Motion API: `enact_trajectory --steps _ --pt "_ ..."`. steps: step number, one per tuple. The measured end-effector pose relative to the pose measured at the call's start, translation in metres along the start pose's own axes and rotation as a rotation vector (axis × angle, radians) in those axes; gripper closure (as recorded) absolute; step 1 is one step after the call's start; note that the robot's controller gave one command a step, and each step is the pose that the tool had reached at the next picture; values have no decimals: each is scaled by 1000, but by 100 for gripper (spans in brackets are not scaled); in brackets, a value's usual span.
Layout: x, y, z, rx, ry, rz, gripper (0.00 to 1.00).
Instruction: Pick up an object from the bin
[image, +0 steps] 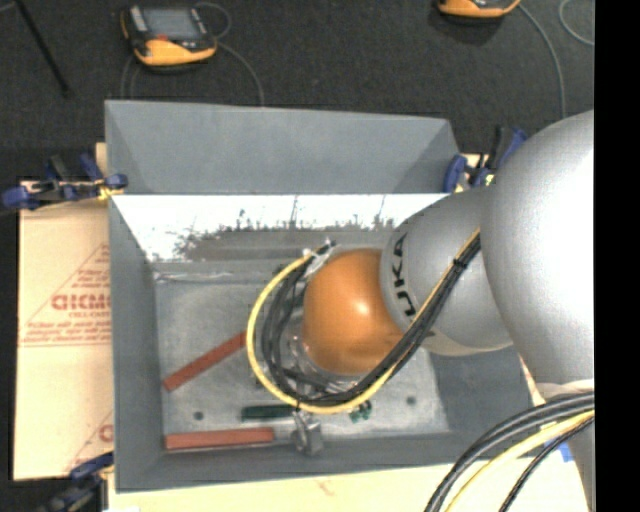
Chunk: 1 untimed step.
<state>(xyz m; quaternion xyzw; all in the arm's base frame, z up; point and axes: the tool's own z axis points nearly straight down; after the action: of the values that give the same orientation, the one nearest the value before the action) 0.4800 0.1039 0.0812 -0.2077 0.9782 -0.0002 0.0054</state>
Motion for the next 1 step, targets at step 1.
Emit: enact_trajectory --steps 1 --pt "-1 5 -15 -1 6 -100 0"
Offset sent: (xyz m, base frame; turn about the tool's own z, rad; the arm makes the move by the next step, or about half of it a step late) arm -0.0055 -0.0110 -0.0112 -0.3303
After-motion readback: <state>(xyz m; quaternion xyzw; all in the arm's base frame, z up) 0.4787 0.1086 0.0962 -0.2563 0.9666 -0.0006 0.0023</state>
